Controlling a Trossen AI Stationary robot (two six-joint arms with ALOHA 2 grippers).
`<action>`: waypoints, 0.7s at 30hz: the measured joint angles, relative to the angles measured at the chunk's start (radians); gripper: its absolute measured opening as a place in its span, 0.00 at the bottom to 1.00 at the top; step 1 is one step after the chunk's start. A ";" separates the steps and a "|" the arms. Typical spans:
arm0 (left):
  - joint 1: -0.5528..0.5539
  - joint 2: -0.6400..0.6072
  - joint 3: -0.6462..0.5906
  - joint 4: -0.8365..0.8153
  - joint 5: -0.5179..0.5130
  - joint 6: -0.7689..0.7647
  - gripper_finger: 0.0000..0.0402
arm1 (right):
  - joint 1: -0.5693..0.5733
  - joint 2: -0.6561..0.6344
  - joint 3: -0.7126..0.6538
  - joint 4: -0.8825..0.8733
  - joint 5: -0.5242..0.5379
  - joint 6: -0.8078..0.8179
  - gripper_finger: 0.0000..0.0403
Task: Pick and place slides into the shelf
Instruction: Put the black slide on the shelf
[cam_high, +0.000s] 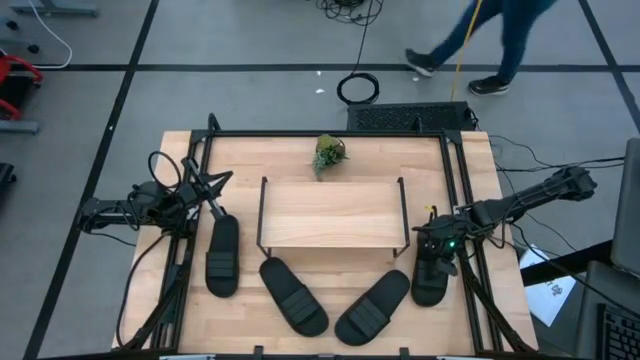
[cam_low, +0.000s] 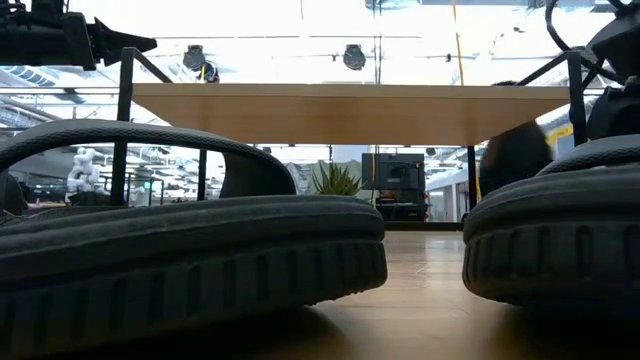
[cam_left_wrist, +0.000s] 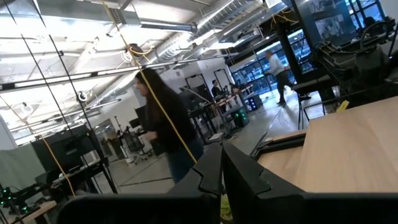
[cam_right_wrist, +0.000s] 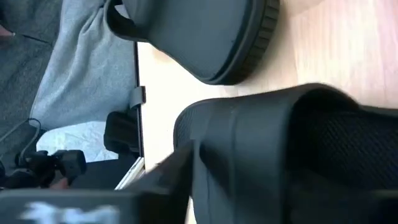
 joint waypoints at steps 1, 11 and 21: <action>0.000 0.000 0.000 0.000 0.000 0.000 0.05 | 0.000 0.000 -0.001 0.006 0.000 -0.001 0.23; 0.000 0.000 0.000 0.000 0.000 0.000 0.05 | 0.000 0.000 0.035 -0.018 0.005 0.015 0.02; 0.000 0.000 0.000 0.000 0.000 -0.001 0.05 | 0.000 0.000 0.257 -0.391 0.068 -0.092 0.01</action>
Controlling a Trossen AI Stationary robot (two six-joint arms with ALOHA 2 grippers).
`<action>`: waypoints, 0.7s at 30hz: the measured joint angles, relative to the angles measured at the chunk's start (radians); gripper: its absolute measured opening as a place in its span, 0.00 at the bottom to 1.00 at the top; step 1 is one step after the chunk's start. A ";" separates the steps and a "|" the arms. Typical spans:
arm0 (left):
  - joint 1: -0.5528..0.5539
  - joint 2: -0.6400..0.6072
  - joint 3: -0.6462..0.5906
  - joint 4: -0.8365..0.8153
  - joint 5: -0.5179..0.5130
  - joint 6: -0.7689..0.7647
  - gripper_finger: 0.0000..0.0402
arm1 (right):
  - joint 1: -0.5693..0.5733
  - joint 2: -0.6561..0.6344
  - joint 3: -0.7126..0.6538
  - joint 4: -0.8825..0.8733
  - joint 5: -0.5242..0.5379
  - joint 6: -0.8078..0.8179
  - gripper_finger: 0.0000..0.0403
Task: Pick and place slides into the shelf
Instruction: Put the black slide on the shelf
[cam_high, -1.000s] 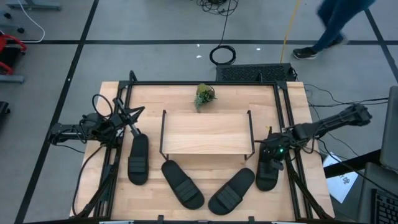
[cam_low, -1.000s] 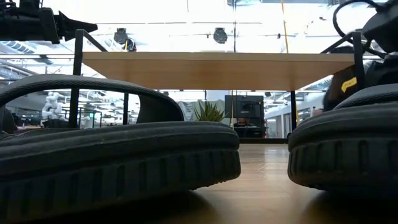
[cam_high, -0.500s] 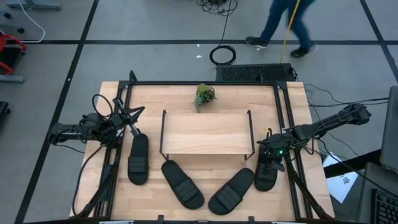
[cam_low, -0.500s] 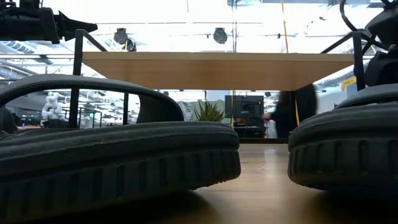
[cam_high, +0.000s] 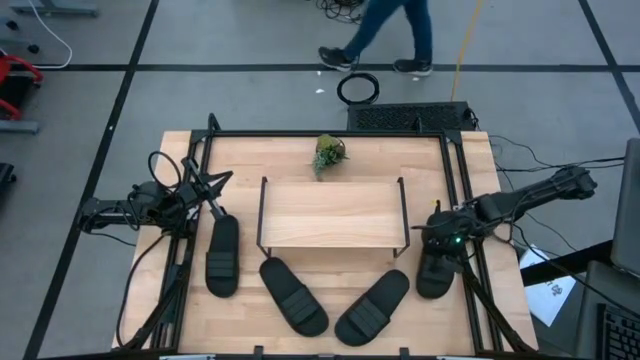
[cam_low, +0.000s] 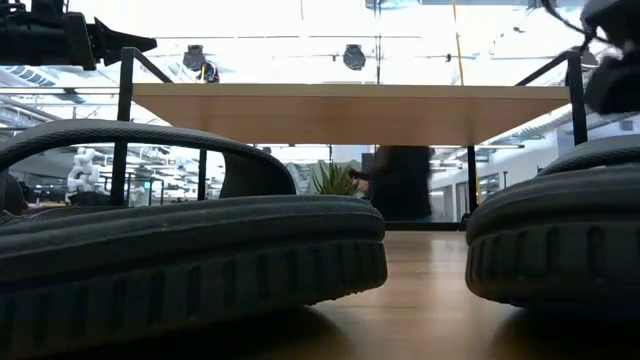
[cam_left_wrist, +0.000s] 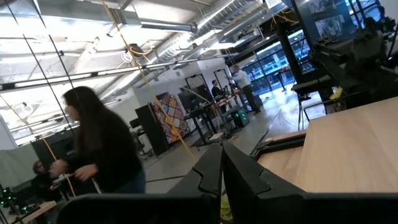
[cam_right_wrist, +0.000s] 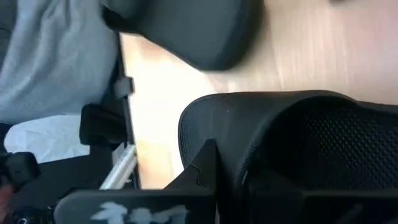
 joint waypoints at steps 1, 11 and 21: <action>0.000 0.000 0.000 0.000 0.000 0.000 0.05 | 0.000 0.000 0.025 -0.022 0.011 -0.013 0.01; 0.000 0.000 0.000 0.000 0.000 0.000 0.05 | 0.001 0.000 0.308 -0.401 0.144 -0.098 0.00; 0.000 0.000 0.000 0.000 0.000 0.000 0.05 | 0.001 0.004 0.582 -0.567 0.328 -0.239 0.00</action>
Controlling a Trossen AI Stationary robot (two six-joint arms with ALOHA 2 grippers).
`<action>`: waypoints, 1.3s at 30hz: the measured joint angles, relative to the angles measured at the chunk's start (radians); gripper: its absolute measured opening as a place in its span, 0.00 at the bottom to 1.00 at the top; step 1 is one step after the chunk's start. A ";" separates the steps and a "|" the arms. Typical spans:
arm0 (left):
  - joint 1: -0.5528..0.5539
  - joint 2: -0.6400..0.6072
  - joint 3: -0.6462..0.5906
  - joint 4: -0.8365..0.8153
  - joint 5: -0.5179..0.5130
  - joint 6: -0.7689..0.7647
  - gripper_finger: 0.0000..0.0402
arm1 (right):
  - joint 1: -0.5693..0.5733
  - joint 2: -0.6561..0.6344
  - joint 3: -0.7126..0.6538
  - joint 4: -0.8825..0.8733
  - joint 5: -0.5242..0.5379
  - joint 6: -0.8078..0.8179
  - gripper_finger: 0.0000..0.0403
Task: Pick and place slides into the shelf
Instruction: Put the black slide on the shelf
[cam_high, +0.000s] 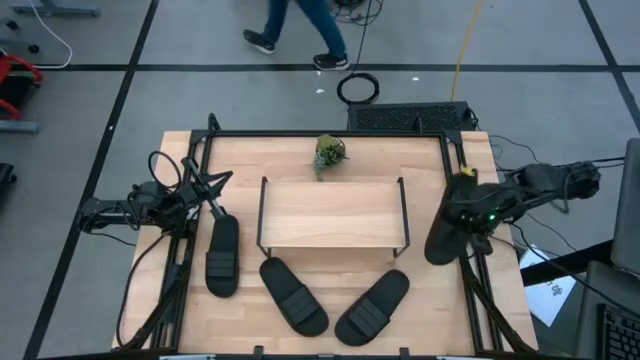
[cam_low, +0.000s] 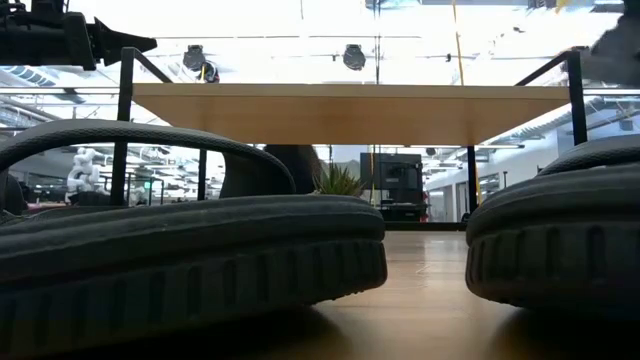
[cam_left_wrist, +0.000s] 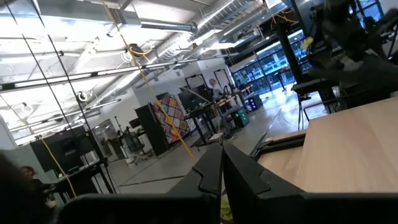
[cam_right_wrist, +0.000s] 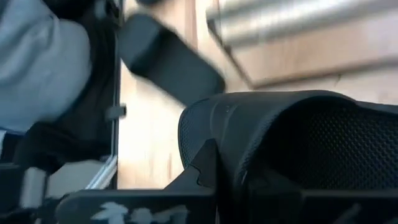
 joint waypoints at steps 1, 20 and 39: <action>0.000 0.000 0.000 0.000 0.000 0.000 0.05 | 0.000 0.006 0.025 0.010 0.022 -0.030 0.00; 0.000 0.000 0.000 0.000 0.001 -0.002 0.05 | -0.176 0.459 0.568 0.027 0.064 -0.590 0.01; 0.000 0.000 0.000 0.000 0.002 0.000 0.05 | -0.592 1.016 1.039 -0.364 -0.468 -0.870 0.01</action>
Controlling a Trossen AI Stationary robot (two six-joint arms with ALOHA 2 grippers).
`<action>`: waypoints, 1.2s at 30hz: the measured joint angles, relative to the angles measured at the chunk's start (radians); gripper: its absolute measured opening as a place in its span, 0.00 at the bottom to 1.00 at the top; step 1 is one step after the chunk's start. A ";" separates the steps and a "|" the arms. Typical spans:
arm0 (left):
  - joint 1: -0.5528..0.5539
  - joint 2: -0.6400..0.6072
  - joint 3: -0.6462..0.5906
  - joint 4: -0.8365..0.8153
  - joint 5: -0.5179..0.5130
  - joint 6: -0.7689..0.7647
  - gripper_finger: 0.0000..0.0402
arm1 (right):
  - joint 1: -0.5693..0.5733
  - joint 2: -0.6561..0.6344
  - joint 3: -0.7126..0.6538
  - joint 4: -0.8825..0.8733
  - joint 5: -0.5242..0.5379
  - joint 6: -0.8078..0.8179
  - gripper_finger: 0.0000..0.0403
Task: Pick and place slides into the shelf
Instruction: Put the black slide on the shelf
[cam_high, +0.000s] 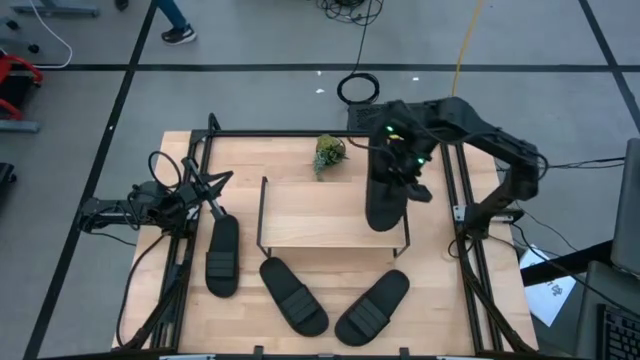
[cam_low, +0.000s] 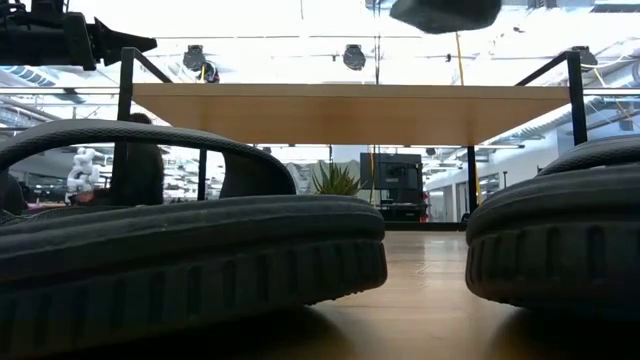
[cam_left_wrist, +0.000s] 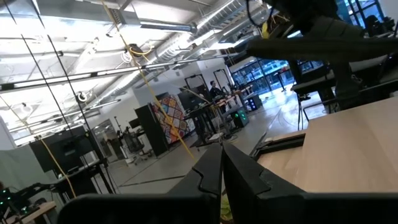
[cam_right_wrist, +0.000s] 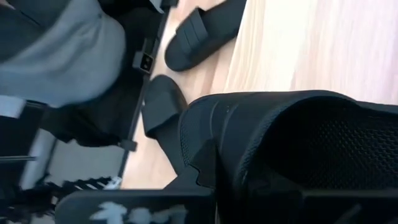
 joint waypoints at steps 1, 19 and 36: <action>0.000 0.000 0.000 0.000 0.000 0.000 0.05 | -0.012 0.013 0.001 0.000 -0.021 -0.008 0.01; 0.000 0.000 0.000 -0.001 0.000 0.001 0.05 | -0.064 0.121 -0.026 -0.001 -0.269 -0.060 0.01; 0.000 0.000 0.000 0.000 0.001 0.001 0.05 | -0.102 0.122 -0.262 0.066 -0.284 -0.048 0.01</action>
